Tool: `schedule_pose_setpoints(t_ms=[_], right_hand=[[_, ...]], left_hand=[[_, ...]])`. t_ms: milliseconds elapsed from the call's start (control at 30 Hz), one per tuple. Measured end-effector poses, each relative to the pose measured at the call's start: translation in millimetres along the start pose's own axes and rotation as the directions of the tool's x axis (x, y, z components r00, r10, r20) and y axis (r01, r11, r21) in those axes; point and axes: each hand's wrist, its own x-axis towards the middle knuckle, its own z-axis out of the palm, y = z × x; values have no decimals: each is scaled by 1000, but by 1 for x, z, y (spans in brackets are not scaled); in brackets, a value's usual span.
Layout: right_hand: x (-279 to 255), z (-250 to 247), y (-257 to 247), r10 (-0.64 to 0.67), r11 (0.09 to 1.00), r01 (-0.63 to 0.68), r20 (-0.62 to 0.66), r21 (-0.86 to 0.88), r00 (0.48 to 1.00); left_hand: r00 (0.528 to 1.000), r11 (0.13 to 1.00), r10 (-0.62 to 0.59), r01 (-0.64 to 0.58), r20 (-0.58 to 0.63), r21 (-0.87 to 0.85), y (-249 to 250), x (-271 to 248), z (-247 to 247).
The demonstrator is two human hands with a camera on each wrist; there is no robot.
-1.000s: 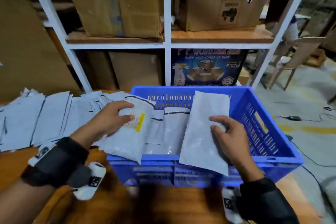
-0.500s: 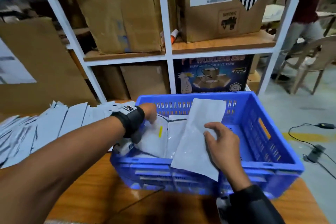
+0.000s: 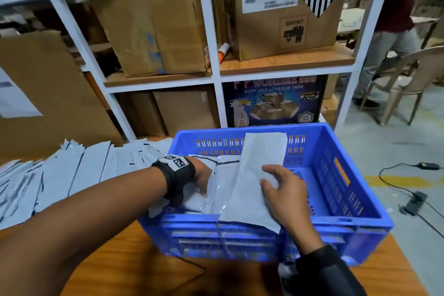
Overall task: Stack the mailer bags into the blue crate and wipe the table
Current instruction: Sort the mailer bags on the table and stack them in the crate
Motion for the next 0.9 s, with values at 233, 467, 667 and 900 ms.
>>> schedule_pose_setpoints(t_ms=[233, 467, 667, 900], right_hand=[[0, -1, 1, 15, 1000, -15, -34, 14, 999], [0, -2, 0, -23, 999, 24, 18, -24, 1000], [24, -26, -22, 15, 982, 46, 314, -185, 949], [115, -31, -73, 26, 970, 103, 514, -220, 857]], left_hand=[[944, 989, 147, -147, -296, 21, -32, -56, -3], [840, 976, 35, -145, -541, -162, -75, -69, 81], [768, 934, -63, -180, -638, -308, -72, -62, 99], [761, 922, -89, -181, -643, -342, -74, -57, 104]])
